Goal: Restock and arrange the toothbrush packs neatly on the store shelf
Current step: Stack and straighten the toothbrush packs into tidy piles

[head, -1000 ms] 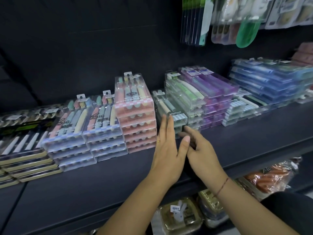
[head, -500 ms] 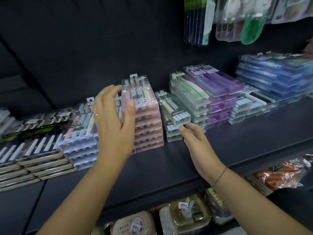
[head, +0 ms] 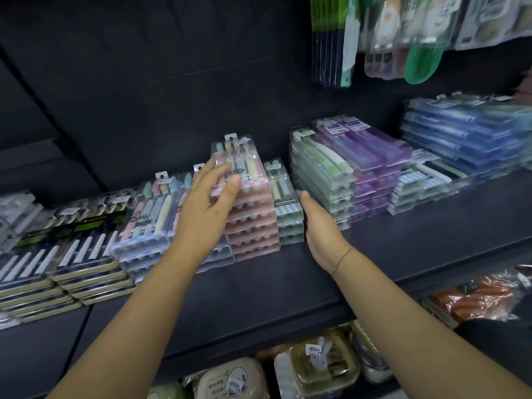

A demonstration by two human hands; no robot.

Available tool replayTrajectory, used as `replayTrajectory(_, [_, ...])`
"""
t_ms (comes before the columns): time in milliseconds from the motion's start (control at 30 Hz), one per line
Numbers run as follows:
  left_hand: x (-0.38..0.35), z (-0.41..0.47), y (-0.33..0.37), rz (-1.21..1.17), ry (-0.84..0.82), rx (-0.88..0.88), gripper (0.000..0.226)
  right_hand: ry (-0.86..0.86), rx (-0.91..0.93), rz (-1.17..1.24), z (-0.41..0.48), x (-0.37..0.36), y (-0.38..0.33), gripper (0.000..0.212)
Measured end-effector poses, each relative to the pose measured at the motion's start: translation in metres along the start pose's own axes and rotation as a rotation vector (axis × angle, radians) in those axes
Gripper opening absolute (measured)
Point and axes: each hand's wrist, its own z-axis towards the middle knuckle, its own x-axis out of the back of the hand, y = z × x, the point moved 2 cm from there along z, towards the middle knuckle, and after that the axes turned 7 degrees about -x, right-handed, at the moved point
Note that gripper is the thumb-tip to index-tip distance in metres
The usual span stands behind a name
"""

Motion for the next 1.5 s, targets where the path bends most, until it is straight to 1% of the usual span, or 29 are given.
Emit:
replayTrajectory(33, [0.0,0.0,0.0,-0.005,0.0,0.001,0.051,-0.002,-0.005,-0.013,0.002,-0.005,-0.008,0.088])
replayTrajectory(100, [0.0,0.0,0.0,-0.015,0.0,0.005,0.052,0.005,-0.025,-0.024,0.005,-0.009,-0.018,0.065])
replayTrajectory(133, [0.0,0.0,0.0,-0.016,0.0,0.006,0.052,-0.001,-0.038,-0.034,0.009,-0.008,-0.018,0.062])
replayTrajectory(167, [0.0,0.0,0.0,-0.014,0.002,0.004,0.052,-0.015,-0.05,-0.038,0.013,-0.007,-0.017,0.065])
replayTrajectory(267, [-0.001,0.001,-0.001,-0.009,0.008,0.001,0.05,-0.051,-0.061,-0.03,0.019,-0.005,-0.01,0.093])
replayTrajectory(467, [-0.002,0.001,-0.002,-0.005,0.011,0.0,0.046,-0.087,-0.031,-0.037,0.027,0.006,0.003,0.103])
replayTrajectory(633, [-0.003,0.001,0.0,-0.007,0.011,0.006,0.048,-0.088,-0.047,-0.039,0.027,0.003,0.001,0.099])
replayTrajectory(800, [-0.002,0.0,0.003,0.003,0.002,0.024,0.05,-0.074,-0.058,-0.068,0.025,-0.001,-0.003,0.1])
replayTrajectory(933, [-0.002,0.0,0.003,0.015,0.009,0.025,0.051,-0.049,-0.064,-0.061,0.019,-0.003,-0.006,0.086])
replayTrajectory(1000, [-0.002,0.0,0.003,0.021,0.005,0.019,0.054,-0.046,-0.072,-0.059,0.016,-0.003,-0.008,0.089])
replayTrajectory(1067, [-0.001,0.001,0.002,0.009,0.004,0.021,0.061,-0.033,-0.067,-0.067,0.004,-0.004,-0.01,0.085])
replayTrajectory(1133, [0.002,0.003,0.003,0.004,0.048,0.022,0.061,-0.038,-0.048,-0.088,-0.017,0.0,-0.007,0.088])
replayTrajectory(1167, [0.004,0.003,0.006,0.04,0.094,-0.006,0.055,-0.028,-0.025,-0.115,-0.032,0.004,-0.007,0.084])
replayTrajectory(1200, [0.005,0.001,0.011,0.108,0.155,-0.072,0.047,0.014,0.022,-0.138,-0.047,0.012,-0.007,0.069])
replayTrajectory(1267, [0.0,-0.012,0.029,0.219,0.268,-0.277,0.038,0.167,0.16,-0.132,-0.074,0.03,-0.01,0.028])
replayTrajectory(1300, [-0.008,-0.022,0.038,0.222,0.271,-0.361,0.038,0.27,0.218,-0.114,-0.085,0.04,-0.013,0.019])
replayTrajectory(1333, [-0.021,-0.033,0.048,0.193,0.21,-0.41,0.041,0.359,0.269,-0.106,-0.092,0.048,-0.016,0.019])
replayTrajectory(1367, [-0.037,-0.043,0.055,0.163,0.09,-0.426,0.047,0.417,0.302,-0.12,-0.094,0.054,-0.016,0.02])
replayTrajectory(1433, [-0.071,-0.057,0.061,0.208,-0.173,-0.406,0.061,0.445,0.297,-0.163,-0.089,0.061,-0.017,0.027])
replayTrajectory(1500, [-0.098,-0.06,0.051,0.352,-0.314,-0.328,0.072,0.412,0.247,-0.201,-0.08,0.062,-0.015,0.037])
